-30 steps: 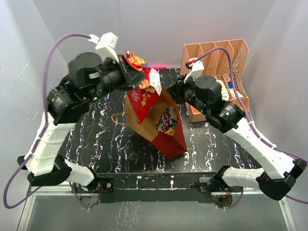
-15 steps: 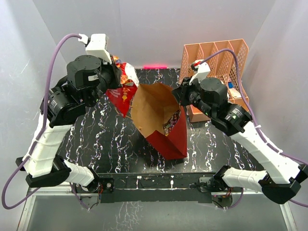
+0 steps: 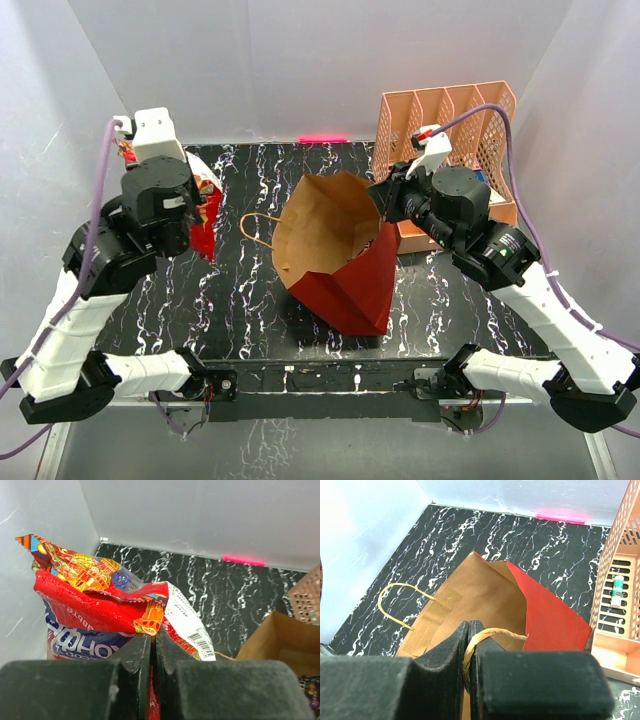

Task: Take the snacks out of the paper bag
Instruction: Place the snack at the corner of the board.

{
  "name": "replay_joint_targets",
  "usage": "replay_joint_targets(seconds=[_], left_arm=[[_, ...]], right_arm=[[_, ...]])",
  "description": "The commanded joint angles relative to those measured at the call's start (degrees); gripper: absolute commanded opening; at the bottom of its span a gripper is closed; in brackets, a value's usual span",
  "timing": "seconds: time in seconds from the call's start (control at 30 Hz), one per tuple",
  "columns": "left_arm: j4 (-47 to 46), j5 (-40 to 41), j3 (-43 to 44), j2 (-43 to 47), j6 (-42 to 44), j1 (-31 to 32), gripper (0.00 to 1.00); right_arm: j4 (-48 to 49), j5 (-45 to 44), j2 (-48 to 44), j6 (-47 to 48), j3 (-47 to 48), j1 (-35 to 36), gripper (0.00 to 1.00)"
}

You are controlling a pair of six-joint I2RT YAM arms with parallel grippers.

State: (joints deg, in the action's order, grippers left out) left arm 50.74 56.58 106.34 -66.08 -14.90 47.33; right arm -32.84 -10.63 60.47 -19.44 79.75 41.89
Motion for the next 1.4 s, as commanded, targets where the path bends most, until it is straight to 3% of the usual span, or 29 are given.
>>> replay_joint_targets(seconds=[0.0, 0.27, 0.53, 0.8, 0.97, 1.03, 1.17, 1.3, 1.37], left_arm=[[-4.6, 6.7, -4.2, 0.6, -2.3, -0.1, 0.0], [-0.6, 9.0, -13.7, 2.5, -9.8, -2.8, 0.0], [0.2, 4.4, -23.2, 4.6, -12.4, -14.1, 0.0], [5.4, -4.1, -31.7, 3.8, -19.0, -25.8, 0.0], [0.1, -12.8, -38.3, 0.5, -17.5, -35.5, 0.0], [-0.8, -17.0, -40.8, -2.7, -18.0, -41.0, 0.0], [-0.3, -21.9, -43.8, -9.6, -20.1, -46.1, 0.0], [-3.1, -26.4, -47.1, -13.1, -19.8, -49.3, 0.0], [-4.6, -30.1, -48.9, -13.8, -19.4, -51.0, 0.06]], right_arm=[[7.7, -1.6, -0.3, 2.9, 1.7, 0.1, 0.07], [10.5, 1.3, 9.0, 9.1, 9.4, 0.0, 0.07], [10.3, 6.0, 13.4, 19.0, 13.7, -3.4, 0.07], [5.3, 33.1, 16.7, 26.0, 18.9, -17.4, 0.07], [3.4, 49.6, 20.7, 25.3, 21.5, -17.4, 0.07], [4.4, 53.2, 21.1, 23.2, 20.0, -15.5, 0.07], [6.6, 49.9, 19.2, 21.7, 14.0, -7.3, 0.07], [14.0, 51.8, 14.6, 16.8, 4.0, -6.0, 0.07], [16.7, 53.9, 13.1, 14.9, 0.2, -5.7, 0.07]])
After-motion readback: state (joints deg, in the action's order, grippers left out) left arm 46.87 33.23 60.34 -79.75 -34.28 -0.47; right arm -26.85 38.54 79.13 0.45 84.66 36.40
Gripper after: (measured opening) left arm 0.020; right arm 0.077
